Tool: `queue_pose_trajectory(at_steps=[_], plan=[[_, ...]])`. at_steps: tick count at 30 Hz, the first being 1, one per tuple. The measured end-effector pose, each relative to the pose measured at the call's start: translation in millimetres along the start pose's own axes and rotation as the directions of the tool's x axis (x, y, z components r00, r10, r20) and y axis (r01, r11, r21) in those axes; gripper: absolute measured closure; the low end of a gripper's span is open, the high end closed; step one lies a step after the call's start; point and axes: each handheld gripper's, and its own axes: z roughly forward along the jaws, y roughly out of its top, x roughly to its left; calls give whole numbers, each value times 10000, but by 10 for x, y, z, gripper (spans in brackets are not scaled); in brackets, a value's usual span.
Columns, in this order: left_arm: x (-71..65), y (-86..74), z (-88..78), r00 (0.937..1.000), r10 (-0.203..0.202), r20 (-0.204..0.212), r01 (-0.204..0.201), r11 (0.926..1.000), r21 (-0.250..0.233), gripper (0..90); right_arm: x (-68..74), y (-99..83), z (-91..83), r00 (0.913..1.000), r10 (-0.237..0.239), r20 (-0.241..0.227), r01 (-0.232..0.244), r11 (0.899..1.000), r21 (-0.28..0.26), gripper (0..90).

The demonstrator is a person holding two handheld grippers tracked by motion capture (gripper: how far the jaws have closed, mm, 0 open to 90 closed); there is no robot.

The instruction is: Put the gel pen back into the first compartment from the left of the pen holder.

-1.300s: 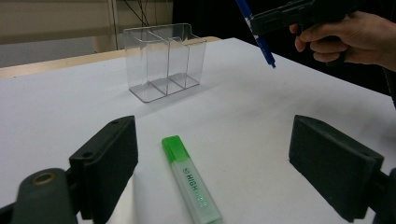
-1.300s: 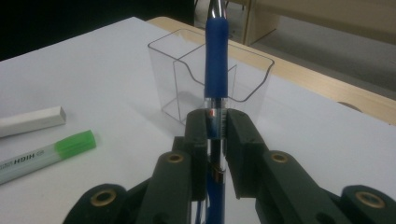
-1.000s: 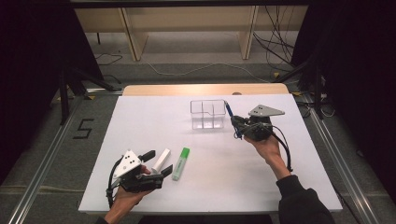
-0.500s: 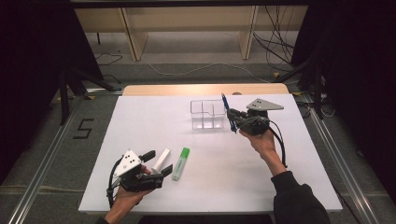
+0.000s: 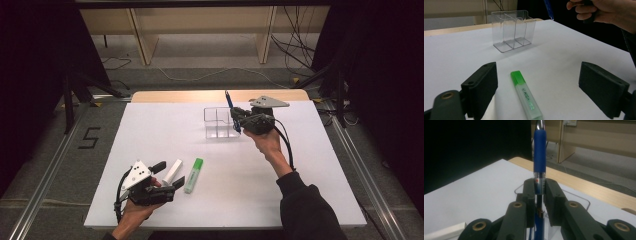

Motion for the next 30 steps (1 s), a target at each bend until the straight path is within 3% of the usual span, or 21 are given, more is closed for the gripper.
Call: queue_pose_trajectory(at_steps=[30], plan=[[-1,9,-4,10000,-43,47,43,10000,-30,149,158,298,566,9994,334,90,-333,9993,-147,797]])
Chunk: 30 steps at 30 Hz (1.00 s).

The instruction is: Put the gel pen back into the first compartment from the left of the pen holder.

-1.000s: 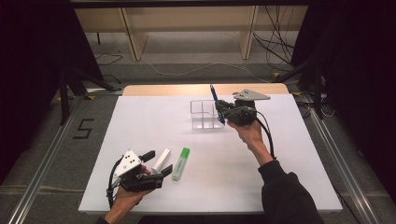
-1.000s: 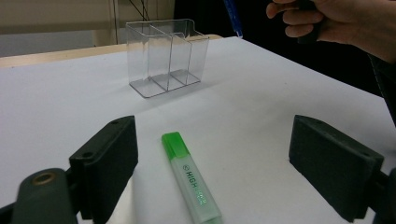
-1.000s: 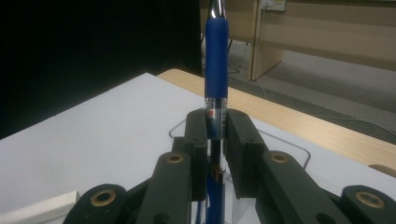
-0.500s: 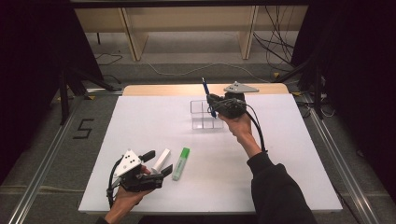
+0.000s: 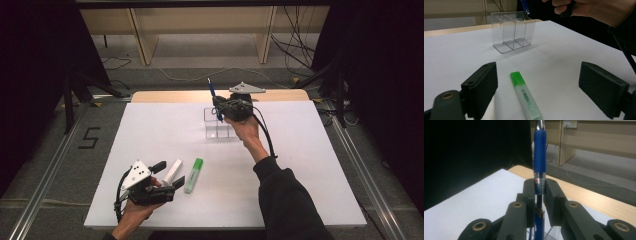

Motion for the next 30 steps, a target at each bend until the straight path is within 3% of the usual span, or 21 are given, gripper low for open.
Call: queue_pose_trajectory(at_steps=[30], plan=[[4,7,-11,10000,31,3,-31,10000,-26,150,45,53,354,9979,-113,635,101,9998,199,797]])
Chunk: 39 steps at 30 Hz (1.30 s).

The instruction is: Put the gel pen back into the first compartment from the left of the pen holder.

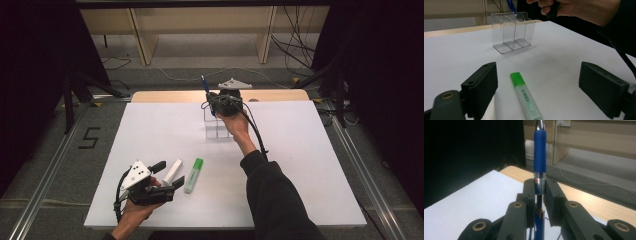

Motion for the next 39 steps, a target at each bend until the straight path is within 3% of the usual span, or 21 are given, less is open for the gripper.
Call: queue_pose_trajectory(at_steps=[16,39], plan=[[0,3,-7,10000,35,6,-35,10000,-6,149,60,-39,170,9995,-197,265,190,9995,246,797],[-2,5,-12,10000,5,-8,-6,10000,-69,150,108,-145,271,9989,-286,379,266,9983,516,796]])
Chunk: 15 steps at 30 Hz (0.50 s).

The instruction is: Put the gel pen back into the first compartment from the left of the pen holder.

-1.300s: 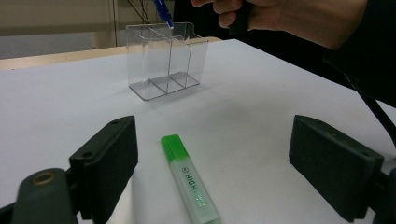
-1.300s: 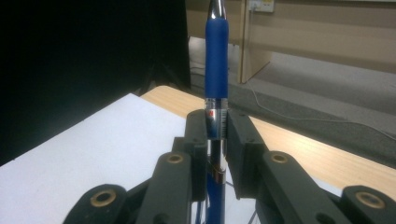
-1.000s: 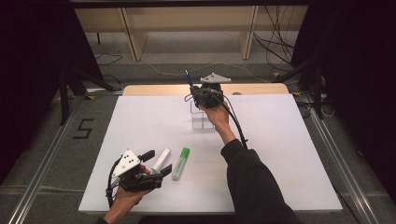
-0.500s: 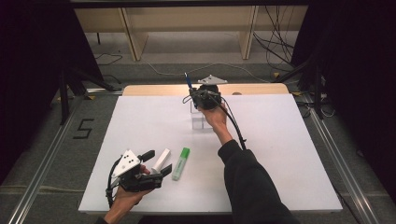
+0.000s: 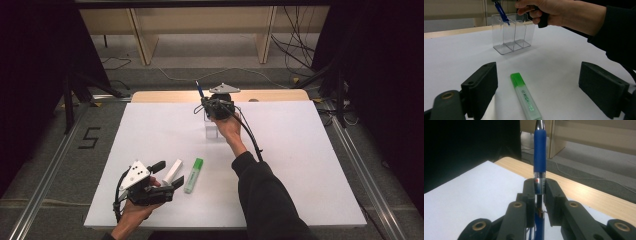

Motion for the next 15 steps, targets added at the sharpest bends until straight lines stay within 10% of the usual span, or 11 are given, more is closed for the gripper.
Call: queue_pose_trajectory(at_steps=[15], plan=[[-1,-3,3,10000,54,-5,-54,10000,55,149,-10,-83,2,9998,89,202,-93,9998,195,795]])
